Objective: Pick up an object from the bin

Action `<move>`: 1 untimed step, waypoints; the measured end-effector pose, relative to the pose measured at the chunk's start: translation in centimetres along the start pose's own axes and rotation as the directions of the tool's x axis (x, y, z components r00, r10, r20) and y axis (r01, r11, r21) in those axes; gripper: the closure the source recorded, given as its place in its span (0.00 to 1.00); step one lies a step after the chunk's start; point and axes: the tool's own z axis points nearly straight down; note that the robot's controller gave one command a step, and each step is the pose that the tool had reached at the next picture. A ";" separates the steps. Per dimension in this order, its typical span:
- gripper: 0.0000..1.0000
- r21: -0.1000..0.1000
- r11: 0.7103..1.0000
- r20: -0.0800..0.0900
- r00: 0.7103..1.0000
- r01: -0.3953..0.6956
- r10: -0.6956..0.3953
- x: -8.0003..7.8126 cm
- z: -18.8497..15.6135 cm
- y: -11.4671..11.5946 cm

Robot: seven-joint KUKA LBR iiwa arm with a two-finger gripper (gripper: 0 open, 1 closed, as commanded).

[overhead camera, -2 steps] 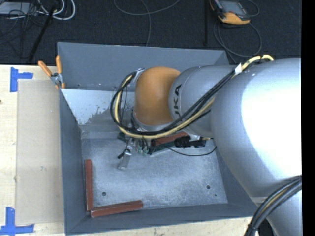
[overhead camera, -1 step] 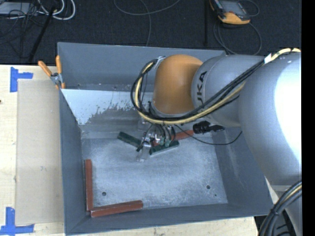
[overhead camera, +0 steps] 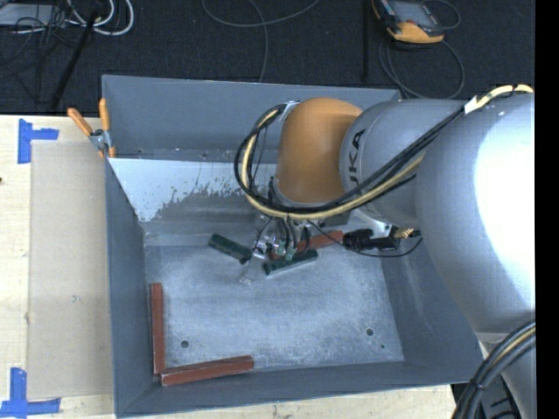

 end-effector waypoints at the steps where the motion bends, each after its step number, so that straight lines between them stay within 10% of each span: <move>1: 0.00 0.002 0.998 -0.004 0.998 -0.059 0.059 0.4 3.1 0.4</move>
Offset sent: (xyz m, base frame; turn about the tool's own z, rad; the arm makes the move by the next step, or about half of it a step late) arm -0.0010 0.0054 -0.0293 0.0607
